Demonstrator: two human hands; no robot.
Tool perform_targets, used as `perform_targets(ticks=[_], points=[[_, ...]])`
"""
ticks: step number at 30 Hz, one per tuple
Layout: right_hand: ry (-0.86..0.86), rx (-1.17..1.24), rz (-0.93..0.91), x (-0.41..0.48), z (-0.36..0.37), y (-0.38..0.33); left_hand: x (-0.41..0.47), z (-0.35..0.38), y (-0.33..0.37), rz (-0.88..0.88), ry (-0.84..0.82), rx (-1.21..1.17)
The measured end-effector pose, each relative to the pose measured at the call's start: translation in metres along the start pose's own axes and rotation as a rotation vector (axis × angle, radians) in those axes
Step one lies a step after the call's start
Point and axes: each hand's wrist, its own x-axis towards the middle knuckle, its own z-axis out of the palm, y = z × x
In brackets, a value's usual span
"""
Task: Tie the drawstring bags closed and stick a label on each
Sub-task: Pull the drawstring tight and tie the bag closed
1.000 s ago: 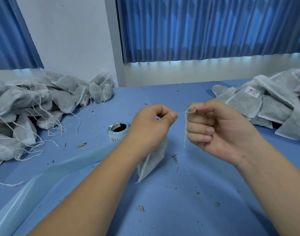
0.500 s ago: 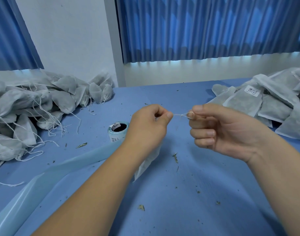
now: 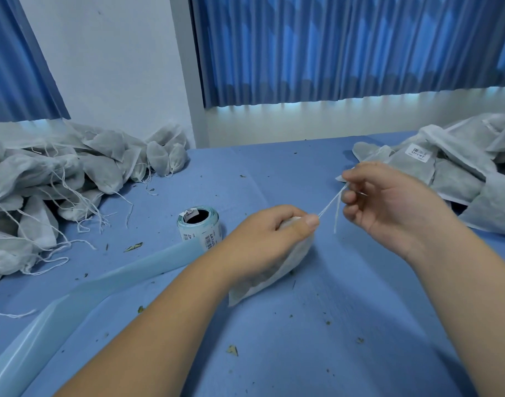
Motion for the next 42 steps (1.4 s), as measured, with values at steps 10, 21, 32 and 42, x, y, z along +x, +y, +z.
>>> perform_targets(ticks=[10, 21, 32, 42], points=[[0.122, -0.064, -0.170, -0.005, -0.001, -0.004, -0.001, -0.010, 0.003, -0.213, -0.105, 0.029], [-0.115, -0.887, -0.569, -0.017, 0.027, 0.021, 0.012, 0.009, -0.007, -0.177, 0.314, -0.332], [-0.189, -1.198, -0.650, -0.011, 0.015, 0.023, 0.013, 0.008, -0.005, -0.180, 0.208, -0.492], [-0.262, -1.007, -0.564, -0.017, 0.021, 0.026, -0.002, -0.005, -0.004, -0.204, 0.254, -0.430]])
